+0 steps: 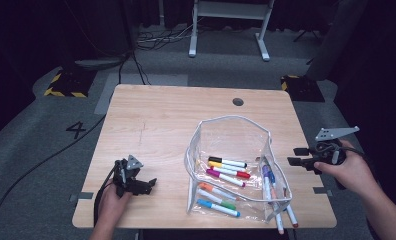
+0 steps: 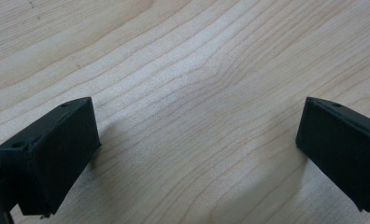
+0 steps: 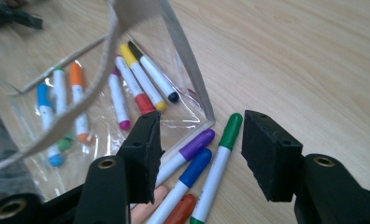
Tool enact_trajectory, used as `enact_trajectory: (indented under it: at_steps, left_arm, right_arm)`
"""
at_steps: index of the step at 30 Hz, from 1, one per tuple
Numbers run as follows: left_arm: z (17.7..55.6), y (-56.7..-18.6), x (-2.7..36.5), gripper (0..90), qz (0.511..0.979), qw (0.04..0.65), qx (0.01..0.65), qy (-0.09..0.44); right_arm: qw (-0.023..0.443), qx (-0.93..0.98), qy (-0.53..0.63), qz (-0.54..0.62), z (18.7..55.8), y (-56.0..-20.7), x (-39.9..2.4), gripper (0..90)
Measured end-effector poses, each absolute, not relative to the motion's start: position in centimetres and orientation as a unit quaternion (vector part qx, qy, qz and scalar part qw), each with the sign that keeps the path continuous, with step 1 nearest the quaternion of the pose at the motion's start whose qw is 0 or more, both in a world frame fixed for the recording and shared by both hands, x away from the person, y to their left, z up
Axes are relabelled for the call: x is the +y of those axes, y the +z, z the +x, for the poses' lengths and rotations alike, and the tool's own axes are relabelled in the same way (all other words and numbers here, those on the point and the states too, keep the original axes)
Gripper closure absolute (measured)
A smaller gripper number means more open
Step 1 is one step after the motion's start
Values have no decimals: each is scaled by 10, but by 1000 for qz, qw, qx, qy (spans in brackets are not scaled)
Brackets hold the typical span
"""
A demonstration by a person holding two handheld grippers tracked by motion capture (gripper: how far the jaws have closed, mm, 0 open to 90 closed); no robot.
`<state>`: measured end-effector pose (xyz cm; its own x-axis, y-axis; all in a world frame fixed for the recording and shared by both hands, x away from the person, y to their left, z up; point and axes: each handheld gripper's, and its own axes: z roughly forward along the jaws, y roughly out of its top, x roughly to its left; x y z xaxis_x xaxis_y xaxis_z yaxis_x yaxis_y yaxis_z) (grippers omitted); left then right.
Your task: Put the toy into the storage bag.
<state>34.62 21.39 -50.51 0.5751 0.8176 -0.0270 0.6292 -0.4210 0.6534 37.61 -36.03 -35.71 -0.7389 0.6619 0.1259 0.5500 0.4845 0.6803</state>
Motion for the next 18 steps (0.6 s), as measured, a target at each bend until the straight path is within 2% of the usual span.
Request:
enact_trajectory:
  at_steps: [11, 18]
  left_arm:
    - [346, -505, 214, 0, 829, 317, 436, 150]
    - [346, -505, 214, 0, 829, 316, 437, 149]
  right_arm:
    - [71, 861, 325, 384, 389, -425, -361, 485]
    - [64, 863, 304, 399, 396, -457, -362, 498]
